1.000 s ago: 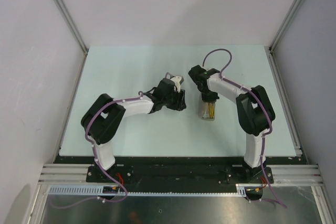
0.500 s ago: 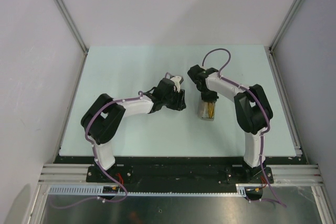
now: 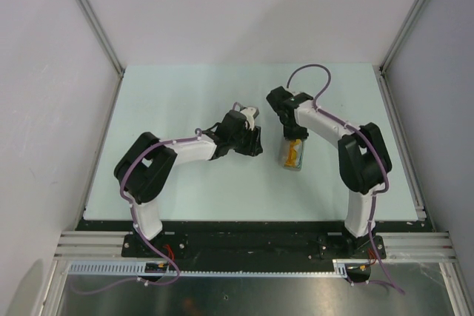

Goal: Organize the sunglasses
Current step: Place the sunglasses in the sunglasses case.

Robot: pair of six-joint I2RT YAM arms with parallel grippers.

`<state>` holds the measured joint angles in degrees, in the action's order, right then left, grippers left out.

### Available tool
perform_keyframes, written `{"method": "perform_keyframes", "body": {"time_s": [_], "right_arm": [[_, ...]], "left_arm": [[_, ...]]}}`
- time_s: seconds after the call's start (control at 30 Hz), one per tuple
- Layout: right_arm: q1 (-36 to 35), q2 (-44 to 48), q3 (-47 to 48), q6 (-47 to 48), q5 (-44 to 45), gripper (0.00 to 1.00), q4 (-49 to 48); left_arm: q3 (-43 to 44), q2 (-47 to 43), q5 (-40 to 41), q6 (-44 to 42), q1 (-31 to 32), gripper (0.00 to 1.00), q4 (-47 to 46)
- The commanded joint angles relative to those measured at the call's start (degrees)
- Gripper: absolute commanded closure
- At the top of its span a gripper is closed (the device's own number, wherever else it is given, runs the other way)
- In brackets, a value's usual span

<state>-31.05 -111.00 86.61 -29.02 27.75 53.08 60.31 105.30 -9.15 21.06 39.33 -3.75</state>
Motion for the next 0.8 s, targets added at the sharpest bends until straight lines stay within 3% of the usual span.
{"method": "perform_keyframes", "body": {"time_s": [0.0, 0.3, 0.57, 0.77], "right_arm": [[0.4, 6.0, 0.5, -1.8, -1.6, 0.67, -2.0], [2.7, 9.9, -4.6, -1.8, -6.6, 0.67, -6.2], [7.0, 14.0, -16.0, -2.3, -19.8, 0.68, -19.2], [7.9, 16.2, -20.7, -3.0, -22.8, 0.81, -23.8]], "left_arm": [[0.3, -2.7, -1.2, 1.4, -0.4, 0.46, -1.5], [0.9, -2.3, -2.2, 1.6, -0.4, 0.46, -1.5], [0.8, -2.4, -2.4, 1.6, -0.4, 0.45, -1.5], [1.0, -2.1, -3.4, 1.8, -0.4, 0.44, -1.5]]}}
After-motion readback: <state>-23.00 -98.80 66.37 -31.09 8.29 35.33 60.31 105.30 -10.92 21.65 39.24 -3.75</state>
